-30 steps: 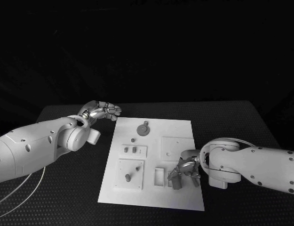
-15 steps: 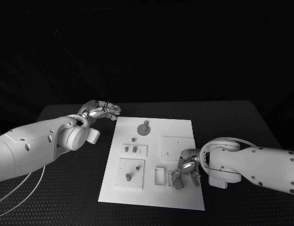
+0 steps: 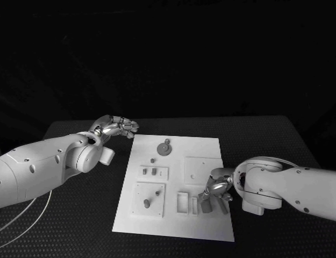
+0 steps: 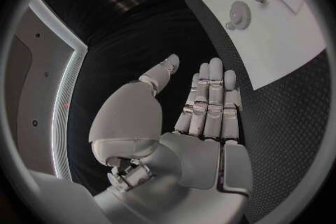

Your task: Assemble the parts on the task board

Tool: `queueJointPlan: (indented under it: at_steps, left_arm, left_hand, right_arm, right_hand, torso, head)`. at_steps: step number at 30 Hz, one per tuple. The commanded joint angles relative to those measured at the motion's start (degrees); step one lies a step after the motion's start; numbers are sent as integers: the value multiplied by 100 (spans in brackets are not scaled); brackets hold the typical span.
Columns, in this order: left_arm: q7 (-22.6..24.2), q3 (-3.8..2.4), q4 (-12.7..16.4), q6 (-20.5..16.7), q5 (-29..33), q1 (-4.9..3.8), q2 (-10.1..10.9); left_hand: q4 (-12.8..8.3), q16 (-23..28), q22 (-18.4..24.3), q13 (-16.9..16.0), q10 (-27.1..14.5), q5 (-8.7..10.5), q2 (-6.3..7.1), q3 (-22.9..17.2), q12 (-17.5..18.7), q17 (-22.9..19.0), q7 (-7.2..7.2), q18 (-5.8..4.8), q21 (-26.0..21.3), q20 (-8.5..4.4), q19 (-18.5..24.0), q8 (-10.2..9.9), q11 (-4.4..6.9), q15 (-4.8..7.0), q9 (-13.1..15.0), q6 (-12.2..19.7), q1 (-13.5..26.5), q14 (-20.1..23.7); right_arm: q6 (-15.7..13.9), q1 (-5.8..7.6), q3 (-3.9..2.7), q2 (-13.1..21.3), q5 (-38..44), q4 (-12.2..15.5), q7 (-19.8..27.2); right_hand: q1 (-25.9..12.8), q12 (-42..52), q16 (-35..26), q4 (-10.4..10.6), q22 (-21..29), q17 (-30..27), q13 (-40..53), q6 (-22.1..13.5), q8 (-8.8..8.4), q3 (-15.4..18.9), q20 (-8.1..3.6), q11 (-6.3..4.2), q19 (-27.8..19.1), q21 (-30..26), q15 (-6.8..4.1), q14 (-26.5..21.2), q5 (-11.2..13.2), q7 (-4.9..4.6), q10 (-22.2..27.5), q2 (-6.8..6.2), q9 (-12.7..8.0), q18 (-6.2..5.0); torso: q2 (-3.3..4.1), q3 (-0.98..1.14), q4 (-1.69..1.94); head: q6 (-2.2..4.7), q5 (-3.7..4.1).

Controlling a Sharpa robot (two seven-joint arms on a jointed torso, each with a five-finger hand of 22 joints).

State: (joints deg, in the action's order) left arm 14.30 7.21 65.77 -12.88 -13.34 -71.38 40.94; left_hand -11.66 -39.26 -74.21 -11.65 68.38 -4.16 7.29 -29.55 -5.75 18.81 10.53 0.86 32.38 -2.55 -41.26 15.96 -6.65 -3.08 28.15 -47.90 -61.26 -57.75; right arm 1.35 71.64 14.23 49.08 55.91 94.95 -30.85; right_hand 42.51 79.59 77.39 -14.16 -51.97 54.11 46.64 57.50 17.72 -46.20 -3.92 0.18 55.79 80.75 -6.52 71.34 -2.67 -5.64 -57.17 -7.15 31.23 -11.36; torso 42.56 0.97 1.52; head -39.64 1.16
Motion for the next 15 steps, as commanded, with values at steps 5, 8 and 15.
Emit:
queueJointPlan:
  at_steps: [5,8,15]
  left_arm:
    - [41,-2,-7,44,29,-3,-19]
    - [35,-2,-16,36,29,-3,-20]
    - [26,-2,-9,29,26,-4,-23]
  left_hand:
    - [33,28,-6,6,24,19,25,7,37,8,2,68,-34,12,-36,32,7,-19,-10,30,37,-38]
    - [33,29,-7,6,24,18,26,7,37,9,2,68,-35,12,-36,33,7,-19,-10,30,37,-38]
    - [34,32,-9,6,26,19,35,10,37,13,1,68,-37,13,-35,35,7,-19,-10,28,40,-38]
  right_arm:
    - [-82,209,-5,101,-426,135,112]
    - [-107,293,-6,116,-607,176,101]
    - [-176,367,-5,-29,-1286,58,-65]
  right_hand:
    - [161,-31,-31,-26,-8,13,18,76,66,-25,50,-89,-2,29,-15,49,-25,5,-148,183,37,-364]
    - [146,-35,-35,-24,-8,16,22,89,68,-20,54,-93,2,31,-19,53,-25,9,-155,183,37,-364]
    - [108,-43,-43,-22,-7,23,33,103,63,0,60,-99,6,33,-25,59,-26,15,-164,165,34,-364]
  torso:
    - [-1,-6,-1]
    - [0,-6,3]
    - [8,-15,7]
  head:
    - [15,-11]
    - [4,-10]
    - [8,0]
